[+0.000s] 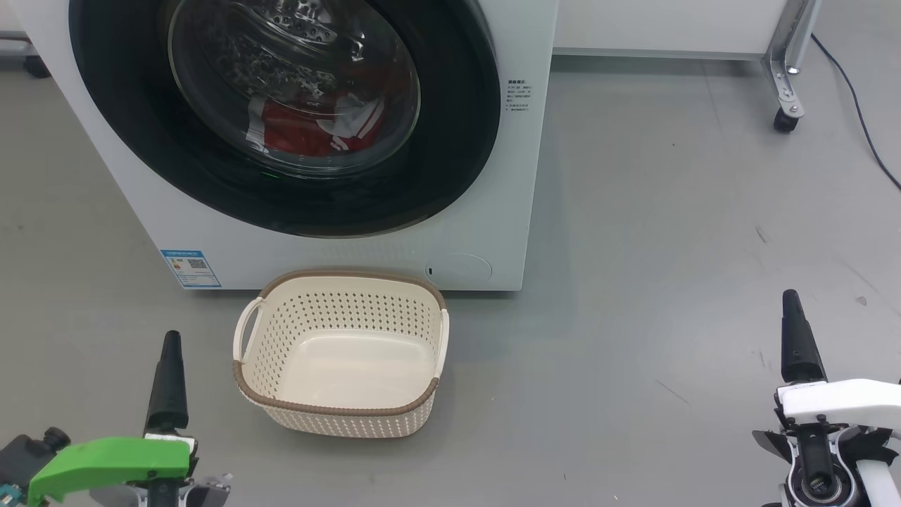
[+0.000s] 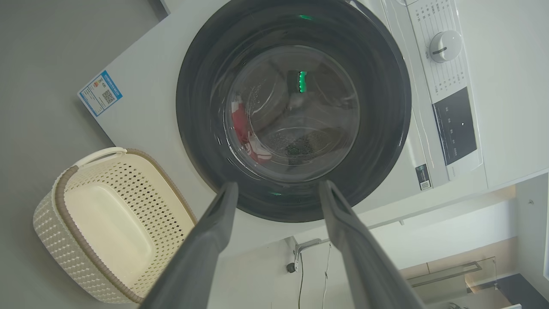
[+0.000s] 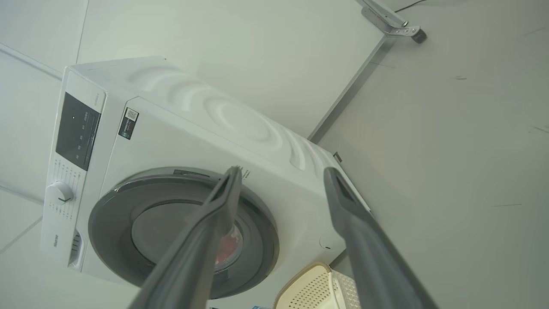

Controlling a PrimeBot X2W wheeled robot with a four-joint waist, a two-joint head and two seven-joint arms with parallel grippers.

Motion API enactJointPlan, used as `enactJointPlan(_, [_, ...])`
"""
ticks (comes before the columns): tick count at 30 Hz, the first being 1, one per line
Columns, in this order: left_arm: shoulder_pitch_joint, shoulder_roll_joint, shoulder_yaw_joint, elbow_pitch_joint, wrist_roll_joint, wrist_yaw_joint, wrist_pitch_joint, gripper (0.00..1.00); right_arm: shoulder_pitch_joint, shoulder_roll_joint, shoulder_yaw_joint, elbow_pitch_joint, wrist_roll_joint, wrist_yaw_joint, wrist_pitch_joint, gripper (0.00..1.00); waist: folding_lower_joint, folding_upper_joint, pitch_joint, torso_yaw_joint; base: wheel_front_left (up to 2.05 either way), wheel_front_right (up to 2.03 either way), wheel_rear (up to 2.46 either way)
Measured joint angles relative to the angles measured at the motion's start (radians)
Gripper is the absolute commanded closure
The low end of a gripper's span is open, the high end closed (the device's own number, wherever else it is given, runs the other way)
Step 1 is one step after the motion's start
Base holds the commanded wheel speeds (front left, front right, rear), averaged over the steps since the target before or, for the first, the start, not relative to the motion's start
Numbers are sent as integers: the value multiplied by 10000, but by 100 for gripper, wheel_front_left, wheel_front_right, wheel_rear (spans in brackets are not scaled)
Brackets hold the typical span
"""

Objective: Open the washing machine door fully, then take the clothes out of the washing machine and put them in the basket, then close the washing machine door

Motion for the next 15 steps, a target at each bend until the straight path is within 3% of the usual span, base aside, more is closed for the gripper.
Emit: enactJointPlan(15, [1, 169, -171, -295, 2955, 0, -477, 0, 5, -238, 639, -182, -2232, -268, -479, 0, 0, 0, -6, -33, 0, 0, 0])
